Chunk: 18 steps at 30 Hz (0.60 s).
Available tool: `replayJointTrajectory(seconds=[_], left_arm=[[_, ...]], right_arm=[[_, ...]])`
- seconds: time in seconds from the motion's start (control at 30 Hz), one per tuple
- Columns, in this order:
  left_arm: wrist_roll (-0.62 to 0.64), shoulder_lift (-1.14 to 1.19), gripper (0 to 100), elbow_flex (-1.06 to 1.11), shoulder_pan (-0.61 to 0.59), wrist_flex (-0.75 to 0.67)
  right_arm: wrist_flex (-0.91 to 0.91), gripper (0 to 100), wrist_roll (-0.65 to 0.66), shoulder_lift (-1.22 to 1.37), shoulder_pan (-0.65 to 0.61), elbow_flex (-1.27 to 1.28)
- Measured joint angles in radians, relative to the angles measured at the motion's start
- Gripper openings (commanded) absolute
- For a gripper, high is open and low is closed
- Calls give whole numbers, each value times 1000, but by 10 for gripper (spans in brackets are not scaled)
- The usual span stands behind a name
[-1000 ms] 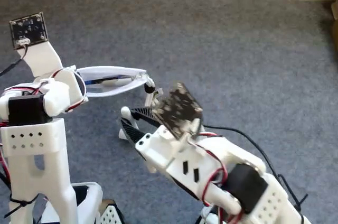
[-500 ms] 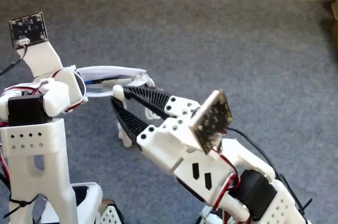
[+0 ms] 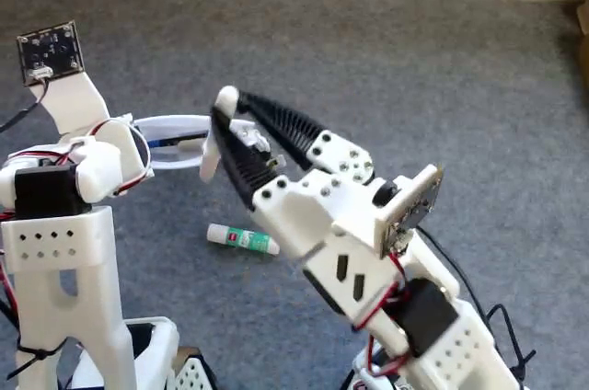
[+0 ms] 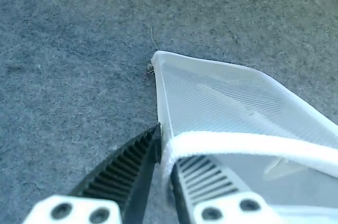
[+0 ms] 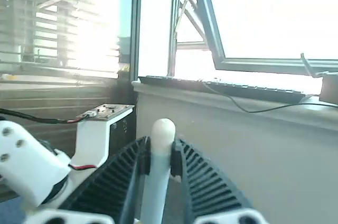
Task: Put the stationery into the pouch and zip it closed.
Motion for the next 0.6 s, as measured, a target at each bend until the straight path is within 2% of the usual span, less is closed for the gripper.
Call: replayJointTrajectory(seconds=[0.27,0.6], left_arm=[[0,0,8,0,0,0],[0,0,8,0,0,0]], right_arm=[[-353,4,-2,0,66,164],[-431,4,-2,2,91,170]])
